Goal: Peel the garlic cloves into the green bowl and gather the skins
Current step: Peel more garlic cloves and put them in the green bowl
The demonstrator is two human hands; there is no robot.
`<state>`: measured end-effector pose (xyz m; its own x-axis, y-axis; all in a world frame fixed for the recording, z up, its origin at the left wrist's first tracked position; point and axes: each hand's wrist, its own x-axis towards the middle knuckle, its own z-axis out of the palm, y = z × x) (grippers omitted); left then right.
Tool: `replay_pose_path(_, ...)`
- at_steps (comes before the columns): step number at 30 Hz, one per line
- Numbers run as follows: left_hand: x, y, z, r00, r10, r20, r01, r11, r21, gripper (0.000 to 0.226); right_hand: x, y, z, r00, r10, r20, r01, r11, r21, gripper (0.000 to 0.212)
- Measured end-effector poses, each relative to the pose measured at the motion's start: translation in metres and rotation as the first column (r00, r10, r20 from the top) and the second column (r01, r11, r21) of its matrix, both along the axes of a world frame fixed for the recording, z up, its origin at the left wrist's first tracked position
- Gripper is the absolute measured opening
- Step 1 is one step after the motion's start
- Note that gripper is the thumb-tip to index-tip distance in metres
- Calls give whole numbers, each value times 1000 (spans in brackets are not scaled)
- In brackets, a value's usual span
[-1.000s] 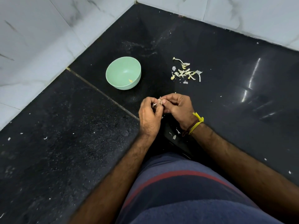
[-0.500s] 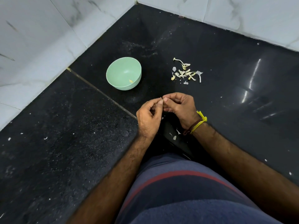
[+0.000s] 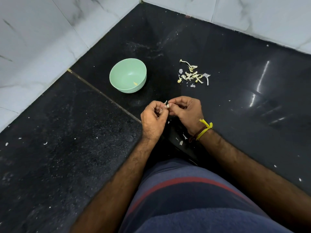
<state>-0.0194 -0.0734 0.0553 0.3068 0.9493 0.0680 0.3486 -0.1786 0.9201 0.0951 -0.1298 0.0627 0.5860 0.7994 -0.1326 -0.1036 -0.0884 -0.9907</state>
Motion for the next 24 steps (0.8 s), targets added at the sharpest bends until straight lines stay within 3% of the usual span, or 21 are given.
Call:
replay_pose_path(9,-1,4,-8,995,102,9,-101,990,-95,5,1,0,4,936,-83,-343,106,993,50,7)
replay_pose_path(14,-3,-2,-1,998,-54,27,53,997,55,16,1,2,3,880,-62,-470,95,994,47,14)
replay_pose_path(18,-4,1,3,997,-53,-47,61,976,207,11,3,2,1,866,-41,-499,46,999,-4,10)
replay_pose_path(24,-6,2,5,980,-77,-184,122,961,250,7,7,-1,3,905,18,-425,-39,998,-41,12)
